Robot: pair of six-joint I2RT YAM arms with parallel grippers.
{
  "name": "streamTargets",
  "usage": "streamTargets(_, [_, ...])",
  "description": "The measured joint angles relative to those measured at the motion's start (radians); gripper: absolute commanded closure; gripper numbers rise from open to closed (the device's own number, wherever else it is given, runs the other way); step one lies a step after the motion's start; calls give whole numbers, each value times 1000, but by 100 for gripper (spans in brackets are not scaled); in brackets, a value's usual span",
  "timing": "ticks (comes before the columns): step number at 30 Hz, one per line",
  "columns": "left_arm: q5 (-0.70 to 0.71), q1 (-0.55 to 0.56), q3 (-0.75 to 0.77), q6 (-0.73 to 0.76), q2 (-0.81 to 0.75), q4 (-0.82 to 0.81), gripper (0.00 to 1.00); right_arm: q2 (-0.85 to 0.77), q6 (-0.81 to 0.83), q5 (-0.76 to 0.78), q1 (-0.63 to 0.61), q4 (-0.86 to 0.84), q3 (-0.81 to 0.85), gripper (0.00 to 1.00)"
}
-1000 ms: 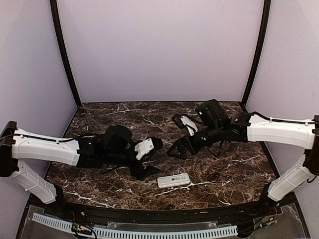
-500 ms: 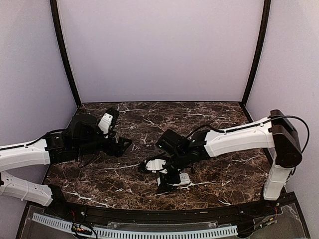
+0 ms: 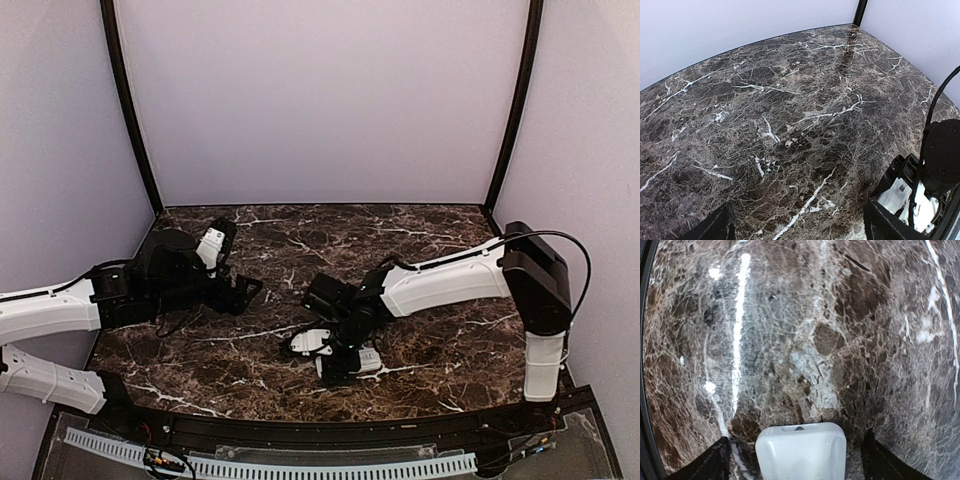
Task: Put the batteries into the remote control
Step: Pick up the remote control from the center of the board, then pass from the right arm to the left
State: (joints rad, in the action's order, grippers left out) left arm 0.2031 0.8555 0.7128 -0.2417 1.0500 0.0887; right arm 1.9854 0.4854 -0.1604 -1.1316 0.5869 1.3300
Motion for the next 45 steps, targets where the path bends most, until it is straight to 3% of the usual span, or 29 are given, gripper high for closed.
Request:
streamTargets(4, [-4, 0, 0, 1, 0, 0, 13, 22, -12, 27, 0, 36, 38, 35])
streamTargets(8, [-7, 0, 0, 2, 0, 0, 13, 27, -13, 58, 0, 76, 55, 38])
streamTargets(11, [-9, 0, 0, 3, 0, 0, 13, 29, -12, 86, -5, 119, 68, 53])
streamTargets(18, [-17, 0, 0, 9, 0, -2, 14, 34, -19, 109, -20, 148, 84, 67])
streamTargets(27, [-31, 0, -16, 28, -28, -28, 18, -3, -55, 59, -13, 126, 81, 71])
streamTargets(34, [-106, 0, -61, 70, -144, -116, 20, -303, -202, -138, 97, -97, 0, 73])
streamTargets(40, [-355, 0, -108, 117, -223, -299, 17, -520, -383, -332, 176, -468, -127, 73])
streamTargets(45, [-549, 6, -72, 139, -142, -381, 11, -542, -531, -472, 174, -740, -177, 74])
